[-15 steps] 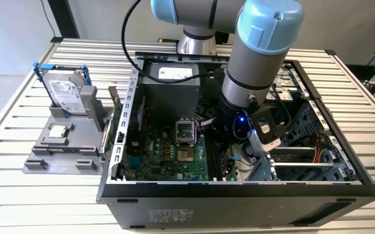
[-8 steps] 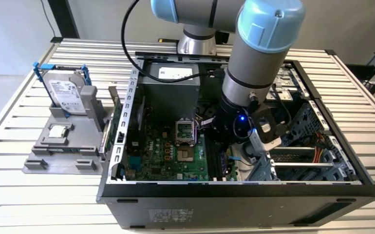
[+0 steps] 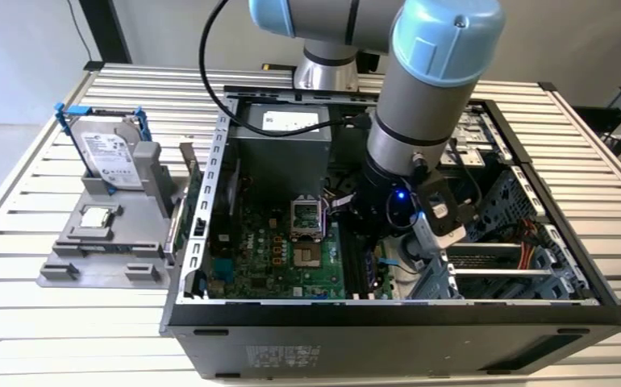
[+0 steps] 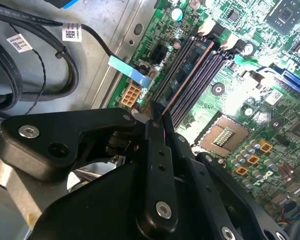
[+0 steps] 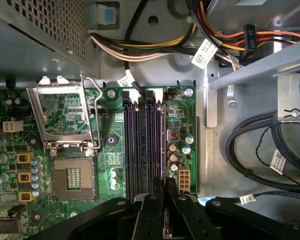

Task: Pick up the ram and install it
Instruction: 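Insert the ram into the slot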

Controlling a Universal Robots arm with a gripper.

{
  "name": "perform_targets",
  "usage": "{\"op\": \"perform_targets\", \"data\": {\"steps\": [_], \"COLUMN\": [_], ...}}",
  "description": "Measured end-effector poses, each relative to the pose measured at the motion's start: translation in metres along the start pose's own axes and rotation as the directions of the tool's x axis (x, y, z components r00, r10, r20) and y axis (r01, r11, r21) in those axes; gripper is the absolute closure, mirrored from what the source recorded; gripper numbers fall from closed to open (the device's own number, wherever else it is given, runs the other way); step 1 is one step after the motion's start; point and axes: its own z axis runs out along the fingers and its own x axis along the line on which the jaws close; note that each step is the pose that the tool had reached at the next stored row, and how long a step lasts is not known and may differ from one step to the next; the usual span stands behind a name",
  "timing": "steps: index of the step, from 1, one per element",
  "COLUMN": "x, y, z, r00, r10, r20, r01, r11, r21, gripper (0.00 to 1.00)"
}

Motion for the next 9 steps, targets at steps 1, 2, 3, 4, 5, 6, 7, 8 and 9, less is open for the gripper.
{"op": "perform_targets", "data": {"steps": [1, 2, 3, 4, 5, 6, 7, 8, 9], "x": [0.0002, 0.0005, 0.0010, 0.0012, 0.0012, 0.0012, 0.0012, 0.0013, 0.0012], "y": [0.0000, 0.0000, 0.0000, 0.0000, 0.0000, 0.0001, 0.0001, 0.0000, 0.0000], "z": [0.0000, 0.0000, 0.0000, 0.0001, 0.0003, 0.0010, 0.0016, 0.0021, 0.0024], "r00": [1.0000, 1.0000, 1.0000, 0.9999, 0.9999, 0.9999, 0.9999, 0.9999, 0.9999], "r10": [-0.001, -0.003, -0.006, -0.010, -0.011, -0.011, -0.011, -0.011, -0.011], "r20": [-0.0003, -0.0004, -0.0004, -0.0006, -0.0015, -0.0026, -0.0034, -0.0041, -0.0048], "r01": [0.001, 0.003, 0.006, 0.010, 0.011, 0.011, 0.011, 0.011, 0.011], "r11": [1.0000, 1.0000, 1.0000, 0.9999, 0.9999, 0.9999, 0.9999, 0.9999, 0.9999], "r21": [0.0000, 0.0001, 0.0001, 0.0001, 0.0001, -0.0002, 0.0000, 0.0003, 0.0004], "gripper": [1.00, 1.00, 1.00, 1.00, 1.00, 1.00, 1.00, 1.00, 1.00]}}
